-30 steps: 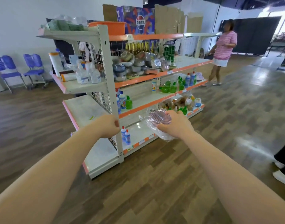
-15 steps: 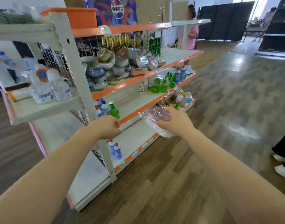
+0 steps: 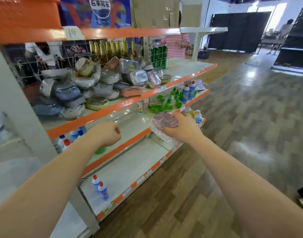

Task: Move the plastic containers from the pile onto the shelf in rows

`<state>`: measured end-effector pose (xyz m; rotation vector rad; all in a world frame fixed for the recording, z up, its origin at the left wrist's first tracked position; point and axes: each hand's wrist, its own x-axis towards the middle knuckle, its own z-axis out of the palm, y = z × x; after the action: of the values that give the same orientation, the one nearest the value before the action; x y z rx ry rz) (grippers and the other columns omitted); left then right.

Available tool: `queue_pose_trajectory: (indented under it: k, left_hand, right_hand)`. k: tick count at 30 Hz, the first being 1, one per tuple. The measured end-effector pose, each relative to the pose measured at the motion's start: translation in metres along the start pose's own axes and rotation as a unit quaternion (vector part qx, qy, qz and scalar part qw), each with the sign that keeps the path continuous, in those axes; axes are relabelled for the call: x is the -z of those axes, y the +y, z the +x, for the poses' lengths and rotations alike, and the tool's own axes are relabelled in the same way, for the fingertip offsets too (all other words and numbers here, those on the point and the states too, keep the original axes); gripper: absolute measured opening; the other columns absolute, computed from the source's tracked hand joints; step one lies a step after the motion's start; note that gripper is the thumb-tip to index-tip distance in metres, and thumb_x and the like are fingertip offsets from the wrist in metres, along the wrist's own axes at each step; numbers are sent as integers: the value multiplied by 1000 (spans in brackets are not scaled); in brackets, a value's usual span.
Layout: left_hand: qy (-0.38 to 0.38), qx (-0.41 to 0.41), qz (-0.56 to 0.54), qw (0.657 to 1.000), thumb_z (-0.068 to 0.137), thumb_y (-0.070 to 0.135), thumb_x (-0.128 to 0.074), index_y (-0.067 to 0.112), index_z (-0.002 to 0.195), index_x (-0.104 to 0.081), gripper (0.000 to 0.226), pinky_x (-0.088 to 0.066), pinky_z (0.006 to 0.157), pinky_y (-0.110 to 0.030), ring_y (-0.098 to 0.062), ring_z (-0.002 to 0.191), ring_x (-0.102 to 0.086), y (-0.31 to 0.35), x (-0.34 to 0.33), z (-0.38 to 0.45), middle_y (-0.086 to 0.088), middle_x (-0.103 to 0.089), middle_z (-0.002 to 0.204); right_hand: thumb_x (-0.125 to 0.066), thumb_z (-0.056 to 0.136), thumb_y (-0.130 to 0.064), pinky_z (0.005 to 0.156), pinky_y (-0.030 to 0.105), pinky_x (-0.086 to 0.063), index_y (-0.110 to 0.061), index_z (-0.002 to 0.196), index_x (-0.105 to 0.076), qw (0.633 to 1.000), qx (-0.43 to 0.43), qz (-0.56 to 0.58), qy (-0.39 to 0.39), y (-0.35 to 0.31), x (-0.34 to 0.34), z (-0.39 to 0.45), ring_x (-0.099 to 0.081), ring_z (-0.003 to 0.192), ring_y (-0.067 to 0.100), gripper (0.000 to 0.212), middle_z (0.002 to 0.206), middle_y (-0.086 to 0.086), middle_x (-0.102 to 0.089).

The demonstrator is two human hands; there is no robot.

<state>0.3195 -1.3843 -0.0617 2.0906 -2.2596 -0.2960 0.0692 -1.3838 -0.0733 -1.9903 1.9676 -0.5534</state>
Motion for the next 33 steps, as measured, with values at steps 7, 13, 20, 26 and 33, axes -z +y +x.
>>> queue_pose_trajectory:
  k: [7,13,20,26,33]
  left_hand:
    - [3,-2,25,1000,92,25,-51,17,112,-64,25,-43,89,-29,-24,109,-55,19,4,105,-5,-62,119]
    - [30,-2,6,1000,89,22,-54,17,107,-65,21,-45,92,-33,-25,107,-57,22,13,216,-7,-63,115]
    - [68,12,5,998,89,23,-54,16,105,-65,20,-48,88,-37,-27,105,-58,18,43,339,-7,-64,115]
    - [118,28,0,993,89,22,-55,12,108,-63,22,-45,85,-36,-29,106,-55,27,51,408,-10,-61,115]
    - [171,81,-12,982,93,26,-53,17,120,-58,29,-47,93,-42,-29,112,-55,34,67,467,-9,-55,127]
  right_hand:
    - [-59,81,-61,98,40,-39,-22,144,-31,1000,0,11,-10,27,-4,103,-38,126,31,79,138,12,-38]
    - [-58,80,-61,96,41,-42,-22,145,-31,1000,17,4,9,37,-8,213,-41,125,31,80,138,12,-38]
    - [-60,77,-63,98,41,-45,-23,143,-34,997,48,49,27,30,2,347,-46,121,28,82,140,10,-37]
    - [-64,79,-57,102,47,-42,-22,144,-34,995,75,53,39,36,-6,428,-44,124,30,80,138,12,-38]
    - [-67,79,-48,102,43,-40,-20,140,-39,987,135,77,51,45,-8,518,-41,122,31,72,133,11,-40]
